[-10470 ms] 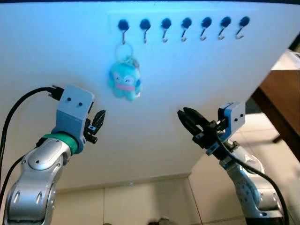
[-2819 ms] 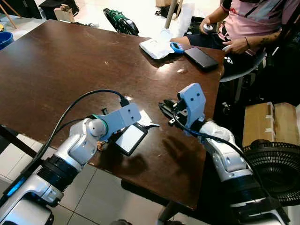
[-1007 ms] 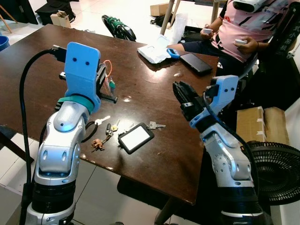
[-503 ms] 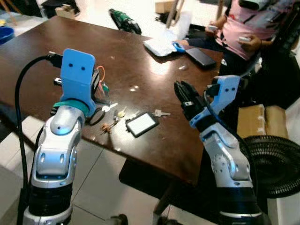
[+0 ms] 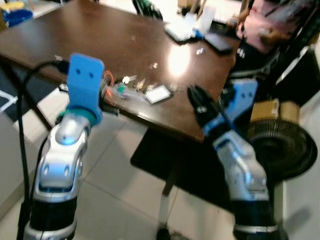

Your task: Hang keys on a hook

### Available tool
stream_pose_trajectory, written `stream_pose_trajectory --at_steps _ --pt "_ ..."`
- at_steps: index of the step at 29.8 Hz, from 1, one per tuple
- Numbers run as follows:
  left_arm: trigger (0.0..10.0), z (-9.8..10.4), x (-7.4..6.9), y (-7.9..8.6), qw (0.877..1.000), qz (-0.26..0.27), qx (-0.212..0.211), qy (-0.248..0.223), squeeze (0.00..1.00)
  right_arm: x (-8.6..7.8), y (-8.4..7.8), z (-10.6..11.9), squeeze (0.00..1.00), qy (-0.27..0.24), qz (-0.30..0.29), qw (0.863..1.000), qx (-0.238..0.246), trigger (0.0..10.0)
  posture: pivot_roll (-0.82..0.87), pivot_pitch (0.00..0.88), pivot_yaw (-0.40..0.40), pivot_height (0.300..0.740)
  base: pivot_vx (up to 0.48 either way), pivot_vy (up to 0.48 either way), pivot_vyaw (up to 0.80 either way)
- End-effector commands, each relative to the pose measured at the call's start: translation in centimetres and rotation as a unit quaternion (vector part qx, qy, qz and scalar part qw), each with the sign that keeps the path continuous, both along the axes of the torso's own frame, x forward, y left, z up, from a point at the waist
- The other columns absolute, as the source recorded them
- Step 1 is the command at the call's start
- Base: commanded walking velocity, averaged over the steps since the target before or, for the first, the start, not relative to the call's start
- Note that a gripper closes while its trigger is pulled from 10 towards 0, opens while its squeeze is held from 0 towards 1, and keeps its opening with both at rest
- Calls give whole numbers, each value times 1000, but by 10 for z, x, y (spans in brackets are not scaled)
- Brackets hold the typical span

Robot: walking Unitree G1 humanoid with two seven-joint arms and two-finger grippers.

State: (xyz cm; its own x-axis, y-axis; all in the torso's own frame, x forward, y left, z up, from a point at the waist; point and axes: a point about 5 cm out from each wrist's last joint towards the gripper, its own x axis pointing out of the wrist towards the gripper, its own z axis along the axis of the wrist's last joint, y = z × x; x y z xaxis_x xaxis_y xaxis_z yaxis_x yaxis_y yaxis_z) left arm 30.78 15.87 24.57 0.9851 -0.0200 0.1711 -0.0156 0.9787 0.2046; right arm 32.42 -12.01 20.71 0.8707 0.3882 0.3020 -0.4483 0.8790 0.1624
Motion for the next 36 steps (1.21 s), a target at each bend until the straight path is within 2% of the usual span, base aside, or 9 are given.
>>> stream_pose_trajectory --at_steps 1,12,36 --pt "10000 -3 0 -1 1000 -2 0 8 0 0 -4 -2 0 -4 -8 1000 -20 10000 102 0 70 740 -382 0 0" --pt "10000 -1 0 -11 999 -25 24 4 0 -2 2 -2 0 -16 6 999 -43 10000 102 0 70 740 0 0 795" --pt "10000 5 -1 -19 998 -53 35 -12 0 -2 5 -2 0 -20 16 999 -45 10000 107 0 71 740 0 0 798"
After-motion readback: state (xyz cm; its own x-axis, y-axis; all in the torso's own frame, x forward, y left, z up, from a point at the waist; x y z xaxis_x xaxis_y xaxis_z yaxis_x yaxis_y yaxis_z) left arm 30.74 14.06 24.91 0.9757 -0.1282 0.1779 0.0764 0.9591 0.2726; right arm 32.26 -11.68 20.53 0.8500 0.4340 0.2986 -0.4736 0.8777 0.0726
